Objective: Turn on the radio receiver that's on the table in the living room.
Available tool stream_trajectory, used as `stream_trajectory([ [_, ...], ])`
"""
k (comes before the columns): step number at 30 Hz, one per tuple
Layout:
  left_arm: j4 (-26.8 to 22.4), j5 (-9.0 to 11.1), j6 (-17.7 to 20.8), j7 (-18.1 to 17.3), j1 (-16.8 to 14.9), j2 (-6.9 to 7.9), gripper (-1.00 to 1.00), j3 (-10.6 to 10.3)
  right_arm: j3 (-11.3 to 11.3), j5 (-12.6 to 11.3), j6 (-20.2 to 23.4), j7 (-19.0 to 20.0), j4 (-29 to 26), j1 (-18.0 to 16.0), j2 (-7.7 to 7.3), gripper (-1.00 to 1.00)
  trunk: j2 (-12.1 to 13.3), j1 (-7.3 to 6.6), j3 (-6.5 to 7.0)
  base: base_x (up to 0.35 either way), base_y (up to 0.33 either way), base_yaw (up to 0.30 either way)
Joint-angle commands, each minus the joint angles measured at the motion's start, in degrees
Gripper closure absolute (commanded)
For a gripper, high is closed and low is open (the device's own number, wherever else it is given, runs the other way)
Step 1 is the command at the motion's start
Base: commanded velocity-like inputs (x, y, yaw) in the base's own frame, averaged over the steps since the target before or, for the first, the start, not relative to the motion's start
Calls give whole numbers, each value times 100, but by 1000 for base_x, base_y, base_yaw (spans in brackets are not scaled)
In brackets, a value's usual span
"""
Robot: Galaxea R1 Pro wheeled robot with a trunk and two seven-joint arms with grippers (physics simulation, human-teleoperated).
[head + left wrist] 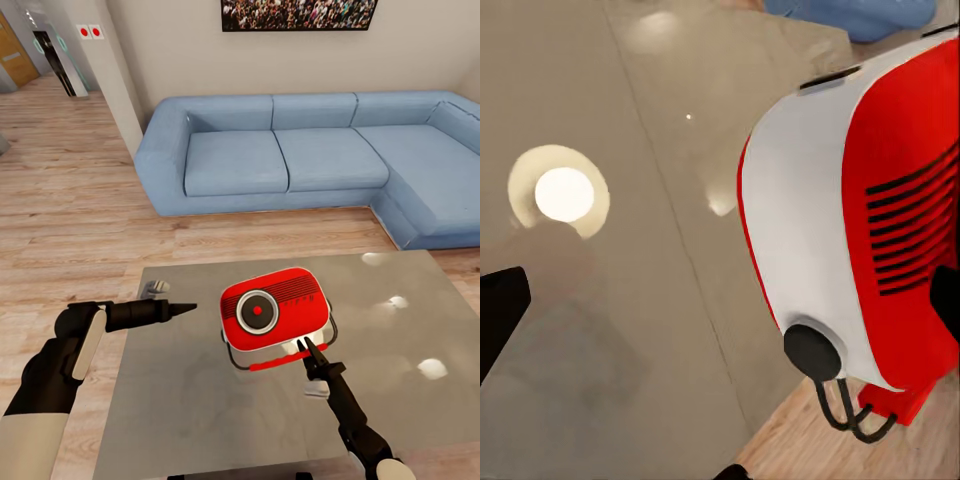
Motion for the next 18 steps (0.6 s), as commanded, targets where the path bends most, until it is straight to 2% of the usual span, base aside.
stream_trajectory([
  [1, -33, -2, 3, -24, 0, -5, -100, -4, -1, -31, -30, -2, 33, -1, 3, 100, 0, 0, 0, 0, 0, 0],
  [7, -119, 3, 33, -216, 0, -38, -100, -143, -11, -135, -16, 6, 149, -1, 19, 100, 0, 0, 0, 0, 0, 0],
  [8, -122, 3, 35, -316, 0, -42, -100, -218, -13, -135, -215, 6, 147, -1, 20, 100, 0, 0, 0, 0, 0, 0],
  [10, -134, 9, 41, -361, 0, -68, -100, -336, -17, -135, -215, 7, 142, -1, 21, 100, 0, 0, 0, 0, 0, 0],
  [13, -153, 22, 44, -387, 0, -212, -100, -436, -19, -135, -214, 8, 136, -1, 22, 100, 0, 0, 0, 0, 0, 0],
  [17, -192, 23, 46, -401, 0, -543, -100, -506, -21, -135, -208, 8, 128, -1, 22, 100, 0, 0, 0, 0, 0, 0],
  [18, -205, 23, 46, -402, 0, -582, -100, -511, -21, -135, -207, 8, 127, -1, 22, 100, 0, 0, 0, 0, 0, 0],
])
